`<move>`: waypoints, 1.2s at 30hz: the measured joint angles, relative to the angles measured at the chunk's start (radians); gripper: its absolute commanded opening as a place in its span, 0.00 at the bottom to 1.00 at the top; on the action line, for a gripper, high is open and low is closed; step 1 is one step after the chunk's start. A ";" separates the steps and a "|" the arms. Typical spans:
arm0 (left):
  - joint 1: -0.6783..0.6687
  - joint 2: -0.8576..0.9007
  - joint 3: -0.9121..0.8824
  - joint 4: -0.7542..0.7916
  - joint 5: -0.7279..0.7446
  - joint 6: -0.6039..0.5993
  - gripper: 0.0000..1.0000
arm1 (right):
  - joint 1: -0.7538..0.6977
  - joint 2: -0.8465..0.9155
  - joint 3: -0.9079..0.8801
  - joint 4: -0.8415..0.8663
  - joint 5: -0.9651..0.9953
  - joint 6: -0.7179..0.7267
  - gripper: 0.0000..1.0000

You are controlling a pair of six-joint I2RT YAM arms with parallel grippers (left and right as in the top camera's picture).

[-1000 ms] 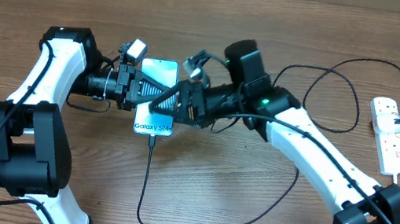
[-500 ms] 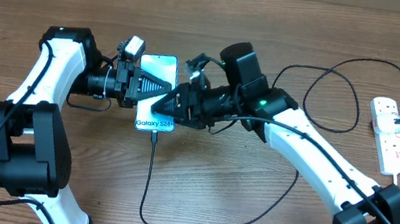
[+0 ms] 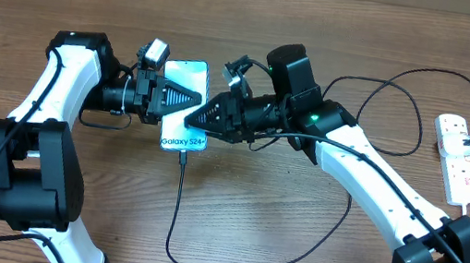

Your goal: Plug charger to phone and switch on socket

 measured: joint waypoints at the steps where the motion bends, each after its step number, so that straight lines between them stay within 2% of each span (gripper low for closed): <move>1: 0.001 0.000 0.000 0.007 0.003 -0.004 0.04 | 0.000 0.000 0.000 0.010 -0.008 -0.001 0.15; 3: 0.004 0.000 0.000 0.021 0.008 -0.017 0.04 | 0.000 0.002 0.000 0.014 -0.011 -0.003 0.05; 4: 0.004 0.000 0.000 0.023 0.017 -0.027 0.04 | -0.002 0.003 0.000 0.007 -0.010 0.002 0.04; 10: 0.005 0.000 -0.002 0.031 0.040 -0.045 0.05 | -0.008 0.007 0.000 0.019 -0.023 -0.009 0.04; 12: 0.005 0.000 -0.002 0.032 0.040 -0.047 0.12 | -0.009 0.008 0.000 0.019 -0.024 -0.009 0.04; 13: 0.005 0.000 -0.002 0.033 0.040 -0.048 0.23 | -0.009 0.008 0.000 0.020 -0.024 -0.009 0.04; 15: 0.005 0.000 -0.002 0.045 0.033 -0.053 0.37 | -0.008 0.008 0.000 0.017 -0.020 -0.008 0.04; 18: 0.005 0.000 -0.002 0.056 0.033 -0.052 0.72 | -0.006 0.010 0.000 0.005 -0.011 -0.004 0.04; 20: 0.005 0.000 -0.002 0.059 0.033 -0.051 0.89 | -0.006 0.011 0.000 0.004 -0.003 -0.005 0.04; 22: 0.005 0.000 -0.002 0.071 0.032 -0.052 1.00 | -0.006 0.011 0.000 0.005 0.008 -0.005 0.04; 30: 0.005 0.000 -0.002 0.147 -0.037 -0.059 1.00 | -0.012 0.011 0.000 -0.049 0.075 -0.032 0.04; 36: 0.005 0.000 -0.002 0.288 -0.208 -0.198 1.00 | -0.050 0.011 0.000 -0.251 0.232 -0.124 0.04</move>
